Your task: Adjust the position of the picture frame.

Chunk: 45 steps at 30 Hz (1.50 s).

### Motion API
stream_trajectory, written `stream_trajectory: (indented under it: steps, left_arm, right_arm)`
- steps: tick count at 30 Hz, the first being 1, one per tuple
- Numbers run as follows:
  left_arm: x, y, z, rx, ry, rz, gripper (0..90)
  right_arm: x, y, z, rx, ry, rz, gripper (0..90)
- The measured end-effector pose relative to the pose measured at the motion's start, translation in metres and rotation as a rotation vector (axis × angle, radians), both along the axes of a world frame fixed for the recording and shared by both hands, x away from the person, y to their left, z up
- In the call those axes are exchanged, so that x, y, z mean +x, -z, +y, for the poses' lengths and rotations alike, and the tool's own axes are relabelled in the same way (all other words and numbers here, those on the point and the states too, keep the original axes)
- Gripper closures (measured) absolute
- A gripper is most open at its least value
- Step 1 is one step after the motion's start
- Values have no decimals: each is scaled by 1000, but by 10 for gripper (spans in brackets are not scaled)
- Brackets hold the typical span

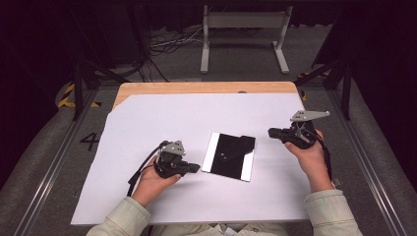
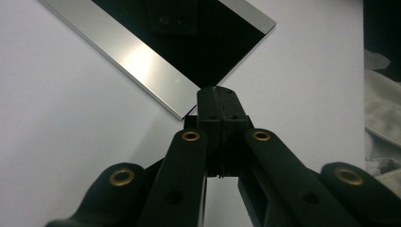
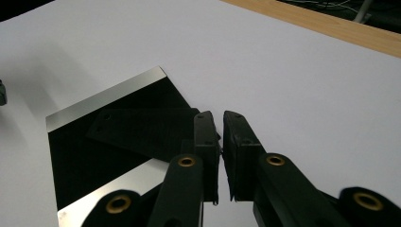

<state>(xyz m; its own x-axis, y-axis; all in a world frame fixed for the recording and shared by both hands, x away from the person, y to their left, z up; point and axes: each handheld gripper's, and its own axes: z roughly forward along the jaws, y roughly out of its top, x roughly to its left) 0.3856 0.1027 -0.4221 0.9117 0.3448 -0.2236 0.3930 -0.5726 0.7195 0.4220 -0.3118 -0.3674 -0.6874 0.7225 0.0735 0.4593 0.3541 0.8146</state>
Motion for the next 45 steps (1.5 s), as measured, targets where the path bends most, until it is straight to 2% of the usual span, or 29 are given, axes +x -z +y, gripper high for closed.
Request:
stream_trajectory:
  steps: [3,9,10,15,16,19,21,23,25,27,31,33,35,36,39,45]
  left_arm:
    - [1,2,-4,13,3,-4,900]
    - [7,9,-17,30,18,20,900]
    - [7,11,-22,49,22,22,900]
    - [7,16,-30,84,38,25,900]
    - [8,17,-34,105,39,20,900]
    - [9,20,-36,123,21,10,900]
    - [11,21,-36,129,21,15,900]
    - [13,22,-36,115,19,28,900]
    - [13,22,-36,118,18,26,900]
    - [11,21,-38,137,20,5,900]
    - [13,20,-39,140,13,-10,900]
    - [16,21,-38,129,1,3,900]
    - [22,23,-38,107,-33,-1,900]
    - [22,23,-38,107,-33,-1,900]
    - [29,24,-38,87,-101,-5,900]
    - [30,23,-48,90,-139,-47,900]
  right_arm:
    - [-3,-1,-4,2,10,2,838]
    - [-8,-1,-11,18,21,3,838]
    - [-9,-1,-13,22,25,5,838]
    - [-12,-2,-18,38,33,7,837]
    - [-12,-2,-19,42,36,7,836]
    - [-14,-1,-20,44,36,8,836]
    - [-15,-1,-21,43,37,10,836]
    - [-15,-1,-21,46,39,9,836]
    - [-16,-2,-22,50,38,10,835]
    - [-16,-2,-22,50,40,11,835]
    - [-17,-2,-21,48,36,10,834]
    - [-17,-1,-19,45,29,10,834]
    - [-17,-2,-18,41,27,14,834]
    - [-17,-2,-18,41,27,14,834]
    - [-17,-2,-15,32,20,14,834]
    - [-14,0,-13,19,18,15,834]
